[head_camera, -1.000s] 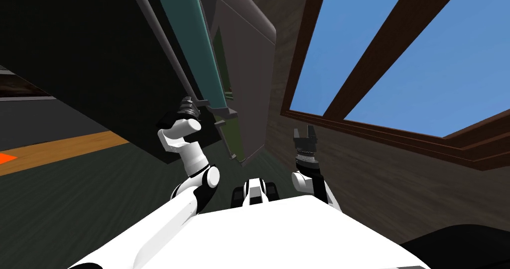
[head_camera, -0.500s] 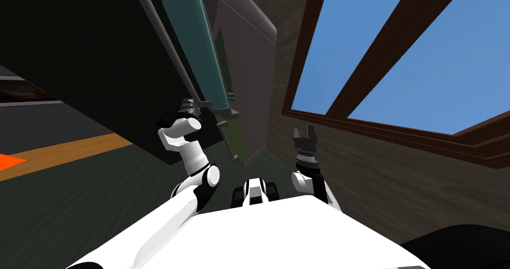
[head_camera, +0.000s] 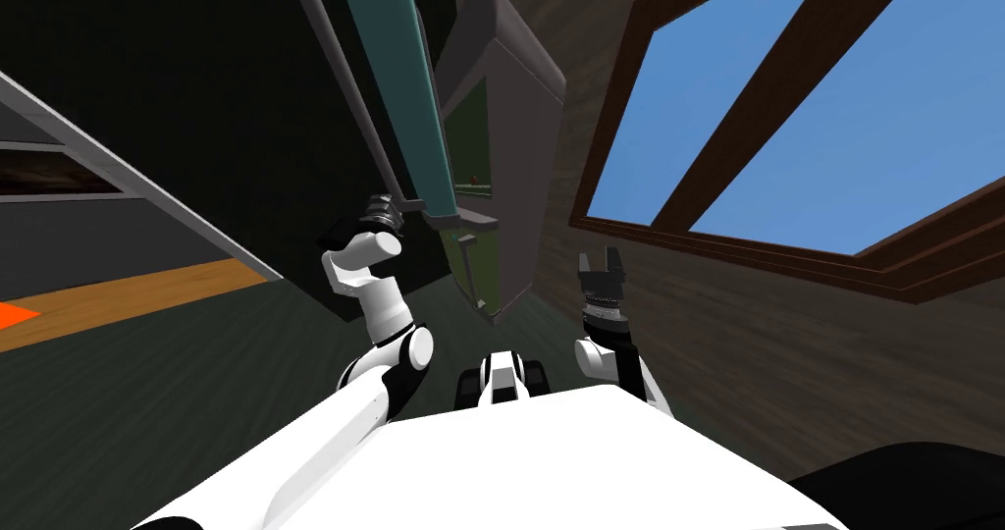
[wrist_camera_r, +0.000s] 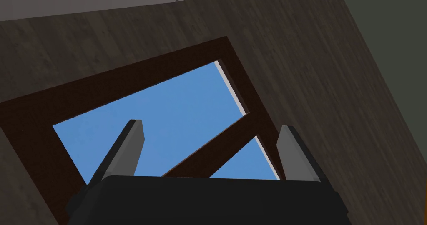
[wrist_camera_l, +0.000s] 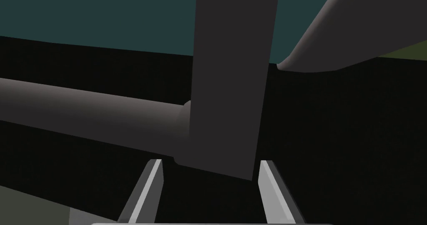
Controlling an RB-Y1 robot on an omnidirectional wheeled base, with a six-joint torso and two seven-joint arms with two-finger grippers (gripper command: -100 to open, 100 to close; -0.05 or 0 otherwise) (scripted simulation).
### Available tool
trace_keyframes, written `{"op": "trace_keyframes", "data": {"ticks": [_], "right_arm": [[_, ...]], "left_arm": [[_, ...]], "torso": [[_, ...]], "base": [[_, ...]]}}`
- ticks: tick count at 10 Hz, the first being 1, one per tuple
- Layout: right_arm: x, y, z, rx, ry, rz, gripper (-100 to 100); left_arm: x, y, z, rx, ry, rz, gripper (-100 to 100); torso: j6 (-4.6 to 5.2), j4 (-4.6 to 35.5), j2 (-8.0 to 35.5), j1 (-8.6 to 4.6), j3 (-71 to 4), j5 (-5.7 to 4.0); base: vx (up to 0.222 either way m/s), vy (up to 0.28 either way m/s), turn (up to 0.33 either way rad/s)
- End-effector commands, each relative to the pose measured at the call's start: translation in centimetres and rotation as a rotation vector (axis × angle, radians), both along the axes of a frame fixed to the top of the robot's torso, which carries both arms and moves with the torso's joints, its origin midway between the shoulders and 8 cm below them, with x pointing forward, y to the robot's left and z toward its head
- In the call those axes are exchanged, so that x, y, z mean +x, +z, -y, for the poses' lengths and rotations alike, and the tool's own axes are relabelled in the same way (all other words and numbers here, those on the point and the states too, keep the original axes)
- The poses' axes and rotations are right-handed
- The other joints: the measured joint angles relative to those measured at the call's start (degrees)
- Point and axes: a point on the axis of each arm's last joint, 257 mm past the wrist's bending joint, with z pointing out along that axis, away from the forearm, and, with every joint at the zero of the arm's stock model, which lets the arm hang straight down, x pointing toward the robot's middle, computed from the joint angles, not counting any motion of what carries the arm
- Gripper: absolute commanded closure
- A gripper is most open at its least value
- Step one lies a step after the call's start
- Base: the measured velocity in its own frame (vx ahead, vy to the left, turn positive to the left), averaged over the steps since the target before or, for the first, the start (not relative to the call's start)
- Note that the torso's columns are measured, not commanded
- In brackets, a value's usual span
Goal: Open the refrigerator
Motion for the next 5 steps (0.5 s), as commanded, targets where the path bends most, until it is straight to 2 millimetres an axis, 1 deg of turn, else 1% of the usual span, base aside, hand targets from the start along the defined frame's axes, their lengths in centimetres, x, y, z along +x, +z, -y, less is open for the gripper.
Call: {"op": "trace_keyframes", "data": {"ticks": [1,2,3,4,5], "right_arm": [[0.0,0.0,0.0,0.000,0.000,0.000,0],[0.0,0.0,0.0,0.000,0.000,0.000,0],[0.0,0.0,0.0,0.000,0.000,0.000,0],[0.0,0.0,0.0,0.000,0.000,0.000,0],[0.0,0.0,0.0,0.000,0.000,0.000,0]], "left_arm": [[0.5,1.1,1.6,0.004,-0.037,0.018,100],[1.0,1.1,2.7,0.004,-0.068,0.018,100],[1.0,1.1,2.7,0.004,-0.068,0.018,100],[1.4,1.1,3.9,0.003,-0.098,0.017,100],[1.8,1.0,5.2,0.002,-0.129,0.015,100]], "torso": [[0.10,0.0,0.0,0.04,0.0,-0.02],[0.04,0.0,-0.1,-0.06,-0.1,-0.05],[0.08,0.1,0.0,0.25,-0.1,-0.04],[0.01,0.0,0.0,0.08,0.0,0.01],[0.03,0.0,0.0,0.13,0.0,0.01]], "base": [[-0.076,0.245,-0.032],[-0.077,0.336,-0.035],[-0.093,0.298,-0.045],[-0.094,0.308,-0.025],[-0.021,0.344,-0.073]]}}
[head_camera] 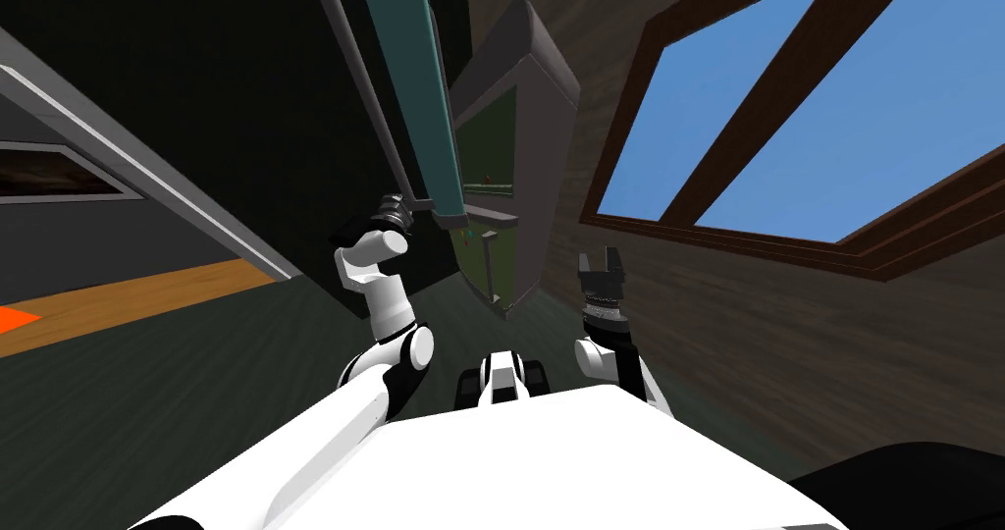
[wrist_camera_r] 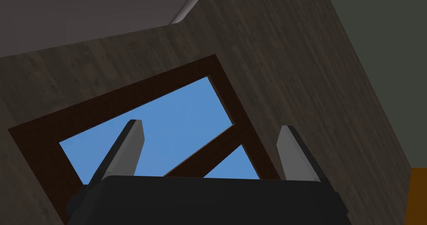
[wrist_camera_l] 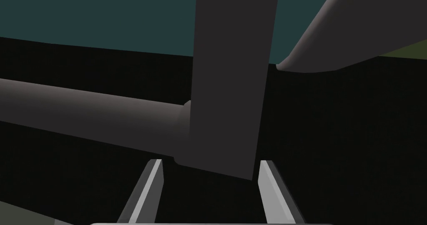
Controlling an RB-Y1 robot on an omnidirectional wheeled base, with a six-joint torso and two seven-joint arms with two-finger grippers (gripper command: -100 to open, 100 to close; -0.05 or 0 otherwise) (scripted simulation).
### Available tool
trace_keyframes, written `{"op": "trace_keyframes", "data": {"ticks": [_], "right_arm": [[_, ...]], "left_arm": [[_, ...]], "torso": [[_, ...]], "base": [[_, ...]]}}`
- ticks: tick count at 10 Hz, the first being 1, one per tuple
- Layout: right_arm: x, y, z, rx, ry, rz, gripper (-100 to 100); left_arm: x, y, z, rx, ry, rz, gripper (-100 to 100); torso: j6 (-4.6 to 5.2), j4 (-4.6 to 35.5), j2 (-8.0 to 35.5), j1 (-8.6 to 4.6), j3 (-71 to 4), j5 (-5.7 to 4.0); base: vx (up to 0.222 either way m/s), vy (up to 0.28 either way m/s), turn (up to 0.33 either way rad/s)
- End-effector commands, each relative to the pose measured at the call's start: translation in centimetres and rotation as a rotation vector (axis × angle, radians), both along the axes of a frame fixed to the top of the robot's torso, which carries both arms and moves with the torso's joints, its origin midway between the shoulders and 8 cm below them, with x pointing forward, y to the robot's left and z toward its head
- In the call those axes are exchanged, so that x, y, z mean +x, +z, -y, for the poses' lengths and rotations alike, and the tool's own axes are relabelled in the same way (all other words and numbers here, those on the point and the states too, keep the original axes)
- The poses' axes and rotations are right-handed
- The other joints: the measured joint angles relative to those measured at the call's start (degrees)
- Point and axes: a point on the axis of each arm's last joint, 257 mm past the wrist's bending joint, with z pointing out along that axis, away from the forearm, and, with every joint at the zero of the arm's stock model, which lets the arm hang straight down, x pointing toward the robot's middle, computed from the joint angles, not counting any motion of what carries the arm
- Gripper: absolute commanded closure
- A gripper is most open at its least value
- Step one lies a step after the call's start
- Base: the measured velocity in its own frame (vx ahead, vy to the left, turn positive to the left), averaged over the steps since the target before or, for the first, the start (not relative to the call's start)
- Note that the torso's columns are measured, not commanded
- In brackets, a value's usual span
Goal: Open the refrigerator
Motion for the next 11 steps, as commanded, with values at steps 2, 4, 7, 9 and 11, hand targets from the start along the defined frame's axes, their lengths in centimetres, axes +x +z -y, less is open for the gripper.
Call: {"op": "trace_keyframes", "data": {"ticks": [2,4,7,9,11], "right_arm": [[0.0,0.0,0.0,0.000,0.000,0.000,0],[0.0,0.0,0.0,0.000,0.000,0.000,0],[0.0,0.0,0.0,0.000,0.000,0.000,0],[0.0,0.0,0.0,0.001,0.000,0.000,0],[0.0,0.0,0.0,0.000,0.000,0.000,0]], "left_arm": [[0.7,1.1,3.2,0.004,-0.077,0.017,100],[1.1,1.0,4.4,0.003,-0.107,0.015,100],[1.4,1.0,5.6,0.002,-0.137,0.013,100],[1.4,1.0,6.4,0.000,-0.160,0.013,100],[1.5,1.0,7.4,0.000,-0.187,0.014,100]], "torso": [[0.08,0.1,-0.2,-0.04,-0.2,-0.09],[0.04,0.0,0.0,-0.39,0.0,-0.11],[-0.05,0.0,0.3,-0.21,0.2,-0.02],[-0.36,-0.1,0.6,-0.44,0.5,0.13],[-0.26,0.1,0.4,0.25,0.3,0.16]], "base": [[-0.073,0.357,-0.038],[-0.069,0.311,-0.035],[-0.084,0.270,-0.046],[-0.026,0.161,-0.029],[0.016,0.305,-0.050]]}}
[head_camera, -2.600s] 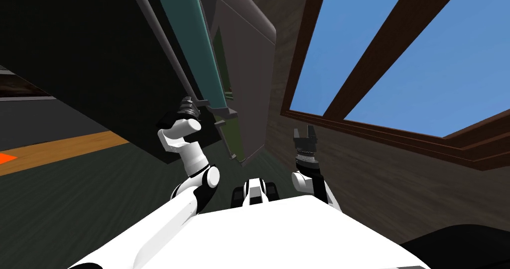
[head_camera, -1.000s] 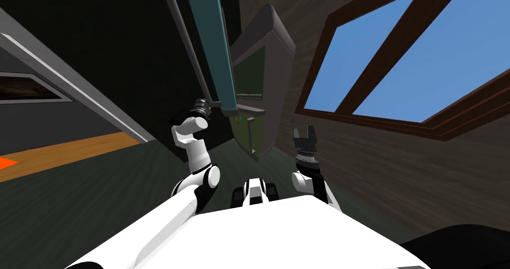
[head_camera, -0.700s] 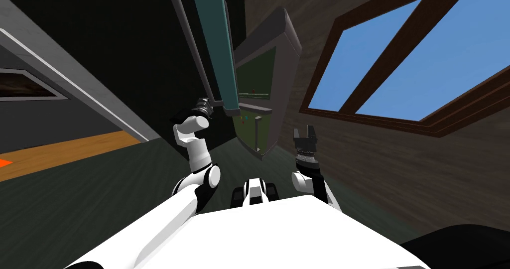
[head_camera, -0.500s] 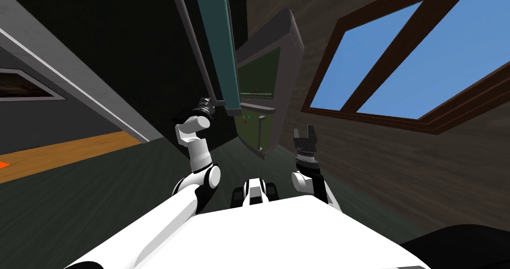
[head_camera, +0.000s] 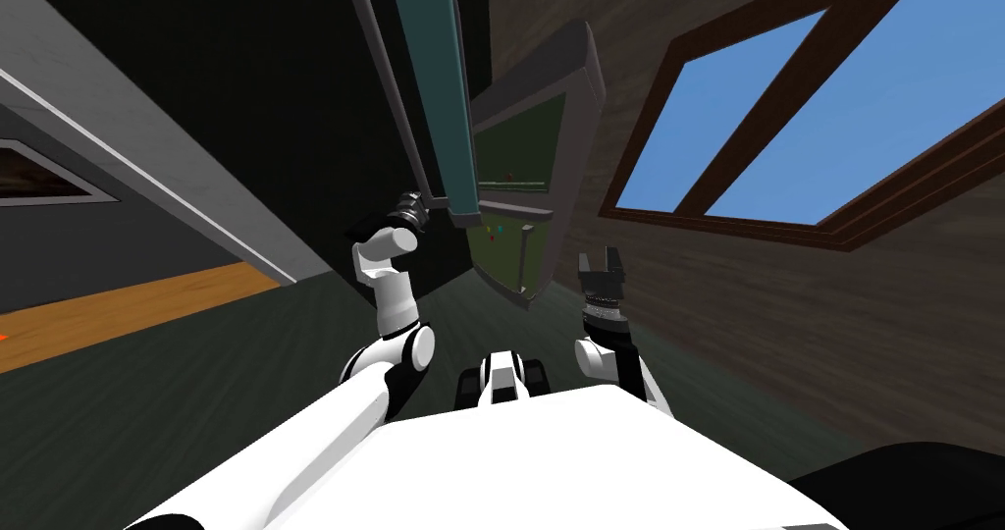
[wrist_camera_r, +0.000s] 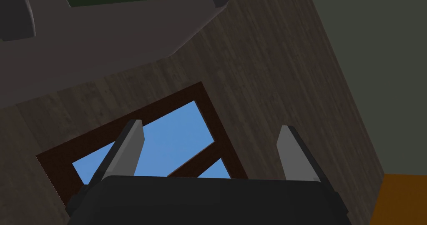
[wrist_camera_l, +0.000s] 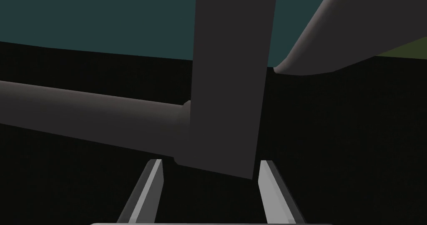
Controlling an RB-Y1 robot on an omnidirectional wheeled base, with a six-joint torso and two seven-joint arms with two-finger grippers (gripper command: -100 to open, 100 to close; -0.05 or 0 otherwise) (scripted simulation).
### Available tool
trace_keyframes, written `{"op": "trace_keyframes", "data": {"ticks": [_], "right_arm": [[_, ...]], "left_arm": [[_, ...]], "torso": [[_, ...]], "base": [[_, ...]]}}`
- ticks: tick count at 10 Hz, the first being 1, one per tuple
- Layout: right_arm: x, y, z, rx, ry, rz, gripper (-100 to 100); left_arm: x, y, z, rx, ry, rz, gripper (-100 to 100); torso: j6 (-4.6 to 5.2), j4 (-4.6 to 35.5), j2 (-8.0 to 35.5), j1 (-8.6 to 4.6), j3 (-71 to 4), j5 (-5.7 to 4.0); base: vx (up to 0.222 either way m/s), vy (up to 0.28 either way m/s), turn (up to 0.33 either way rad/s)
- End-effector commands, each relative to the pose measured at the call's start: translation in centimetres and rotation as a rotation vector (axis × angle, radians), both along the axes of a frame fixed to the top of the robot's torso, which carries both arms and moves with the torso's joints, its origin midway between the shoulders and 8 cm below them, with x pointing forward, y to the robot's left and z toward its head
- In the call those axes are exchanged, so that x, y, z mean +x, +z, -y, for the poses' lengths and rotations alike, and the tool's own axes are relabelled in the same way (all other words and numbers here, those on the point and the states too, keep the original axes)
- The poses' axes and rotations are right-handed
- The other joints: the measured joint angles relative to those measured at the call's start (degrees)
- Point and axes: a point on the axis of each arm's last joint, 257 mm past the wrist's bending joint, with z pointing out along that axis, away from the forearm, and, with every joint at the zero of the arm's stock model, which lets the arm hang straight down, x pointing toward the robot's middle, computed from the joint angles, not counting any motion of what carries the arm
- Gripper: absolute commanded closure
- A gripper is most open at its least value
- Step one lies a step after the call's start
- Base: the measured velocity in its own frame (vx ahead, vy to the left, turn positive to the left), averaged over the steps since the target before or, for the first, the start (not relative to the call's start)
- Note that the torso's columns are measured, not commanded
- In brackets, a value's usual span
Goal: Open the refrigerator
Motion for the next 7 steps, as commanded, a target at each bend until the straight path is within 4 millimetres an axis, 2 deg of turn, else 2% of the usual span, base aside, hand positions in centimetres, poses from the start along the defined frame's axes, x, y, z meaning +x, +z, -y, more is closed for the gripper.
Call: {"op": "trace_keyframes", "data": {"ticks": [1,4,5,6,7], "right_arm": [[0.0,0.0,0.0,0.000,0.000,0.000,0],[0.0,0.0,0.0,0.000,0.000,0.000,0],[0.0,0.0,0.0,0.000,0.000,0.000,0],[0.0,0.0,0.0,0.000,0.000,0.000,0],[0.0,0.0,0.0,0.000,0.000,0.000,0]], "left_arm": [[-0.1,0.6,2.2,0.004,-0.057,0.014,100],[-0.1,0.6,3.2,0.003,-0.085,0.014,100],[-0.1,0.6,4.3,0.003,-0.113,0.014,100],[-0.2,0.6,5.3,0.003,-0.140,0.014,100],[-0.2,0.6,5.3,0.003,-0.140,0.014,100]], "torso": [[0.09,0.0,-0.1,0.06,-0.1,-0.05],[0.31,0.0,-0.4,-0.36,-0.3,-0.21],[0.24,-0.1,-0.3,-0.76,-0.2,-0.22],[0.36,-0.1,-0.4,-0.75,-0.3,-0.26],[0.31,0.0,-0.1,-0.41,-0.1,-0.19]], "base": [[0.033,0.352,-0.093],[0.005,0.380,-0.043],[0.055,0.331,-0.066],[-0.033,0.441,-0.091],[0.010,0.329,-0.068]]}}
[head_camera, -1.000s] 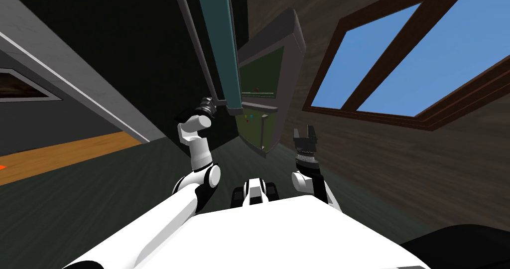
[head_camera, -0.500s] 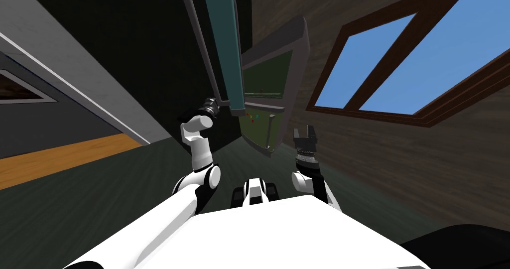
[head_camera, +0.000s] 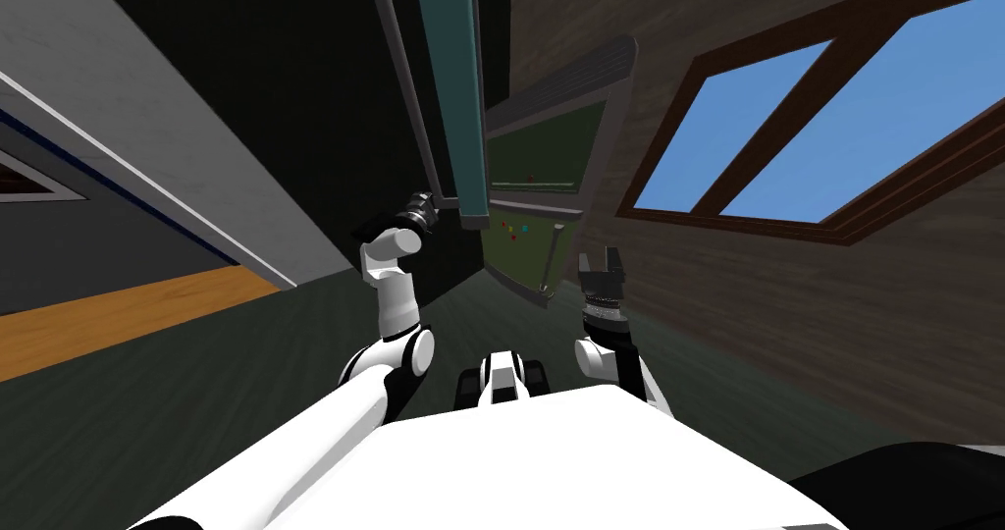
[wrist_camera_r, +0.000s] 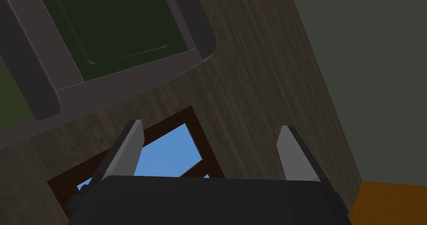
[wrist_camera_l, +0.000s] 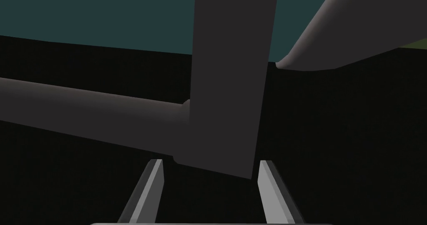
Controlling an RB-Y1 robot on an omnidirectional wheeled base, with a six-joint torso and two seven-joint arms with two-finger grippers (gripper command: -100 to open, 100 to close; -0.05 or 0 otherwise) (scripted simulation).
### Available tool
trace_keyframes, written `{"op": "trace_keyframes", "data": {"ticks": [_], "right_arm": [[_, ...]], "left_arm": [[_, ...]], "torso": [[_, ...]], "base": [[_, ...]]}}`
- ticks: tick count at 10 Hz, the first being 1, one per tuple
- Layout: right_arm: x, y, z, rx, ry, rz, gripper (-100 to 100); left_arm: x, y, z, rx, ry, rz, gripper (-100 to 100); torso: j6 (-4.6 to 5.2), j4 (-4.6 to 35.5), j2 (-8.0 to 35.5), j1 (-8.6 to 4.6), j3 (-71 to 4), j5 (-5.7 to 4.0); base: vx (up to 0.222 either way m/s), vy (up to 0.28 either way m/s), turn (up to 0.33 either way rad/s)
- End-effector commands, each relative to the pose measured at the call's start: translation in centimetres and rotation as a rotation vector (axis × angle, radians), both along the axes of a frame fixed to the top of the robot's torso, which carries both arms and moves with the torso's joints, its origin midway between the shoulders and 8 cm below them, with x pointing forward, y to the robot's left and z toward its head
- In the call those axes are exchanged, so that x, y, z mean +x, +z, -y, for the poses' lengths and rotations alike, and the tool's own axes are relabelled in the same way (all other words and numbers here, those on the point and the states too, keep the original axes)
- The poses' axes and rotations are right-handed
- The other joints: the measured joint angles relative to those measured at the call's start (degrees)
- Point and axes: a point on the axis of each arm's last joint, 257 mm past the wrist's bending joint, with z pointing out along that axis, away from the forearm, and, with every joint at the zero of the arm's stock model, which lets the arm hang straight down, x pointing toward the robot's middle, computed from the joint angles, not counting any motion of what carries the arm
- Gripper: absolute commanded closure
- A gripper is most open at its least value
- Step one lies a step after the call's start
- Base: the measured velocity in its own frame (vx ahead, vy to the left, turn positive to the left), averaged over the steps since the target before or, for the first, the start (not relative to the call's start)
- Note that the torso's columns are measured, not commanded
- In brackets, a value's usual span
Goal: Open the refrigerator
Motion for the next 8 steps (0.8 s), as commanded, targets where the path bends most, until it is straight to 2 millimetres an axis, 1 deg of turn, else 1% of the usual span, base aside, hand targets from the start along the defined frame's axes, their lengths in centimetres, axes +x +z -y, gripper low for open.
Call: {"op": "trace_keyframes", "data": {"ticks": [1,2,3,4,5,6,7,8], "right_arm": [[0.0,0.0,0.0,0.000,0.000,0.000,0],[0.0,0.0,0.0,0.000,0.000,0.000,0],[0.0,0.0,0.0,0.000,0.000,0.000,0],[0.0,0.0,0.0,0.000,0.000,0.000,0],[0.0,0.0,0.0,0.000,0.000,0.000,0],[0.0,0.0,0.0,0.000,0.000,0.000,0],[0.0,0.0,0.0,0.000,0.000,0.000,0],[0.0,0.0,0.0,0.001,0.000,0.000,0]], "left_arm": [[0.0,0.7,2.1,0.002,-0.049,0.012,100],[-0.2,0.6,3.1,0.002,-0.077,0.011,100],[-0.2,0.6,3.1,0.002,-0.077,0.011,100],[-0.3,0.6,4.2,0.002,-0.106,0.011,100],[-0.4,0.6,5.2,0.002,-0.134,0.010,100],[-0.4,0.6,5.2,0.002,-0.134,0.010,100],[-0.4,0.6,5.0,0.001,-0.129,0.009,100],[-0.7,0.8,5.9,0.000,-0.153,0.014,100]], "torso": [[-0.12,0.0,0.0,-0.29,0.0,0.00],[-0.05,0.0,-0.1,-0.15,0.0,-0.03],[-0.06,0.0,0.0,0.08,0.0,0.04],[-0.20,0.0,0.1,-0.24,0.1,0.04],[-0.14,0.0,0.1,-0.06,0.1,0.04],[-0.24,0.0,0.3,0.21,0.3,0.16],[-0.42,0.0,0.4,-0.15,0.4,0.19],[-0.42,-0.1,0.6,-0.60,0.5,0.07]], "base": [[0.046,0.353,-0.035],[0.000,0.447,-0.101],[0.022,0.338,-0.078],[0.031,0.382,-0.031],[-0.006,0.481,-0.110],[0.017,0.331,-0.097],[0.022,0.118,-0.011],[0.061,0.228,-0.037]]}}
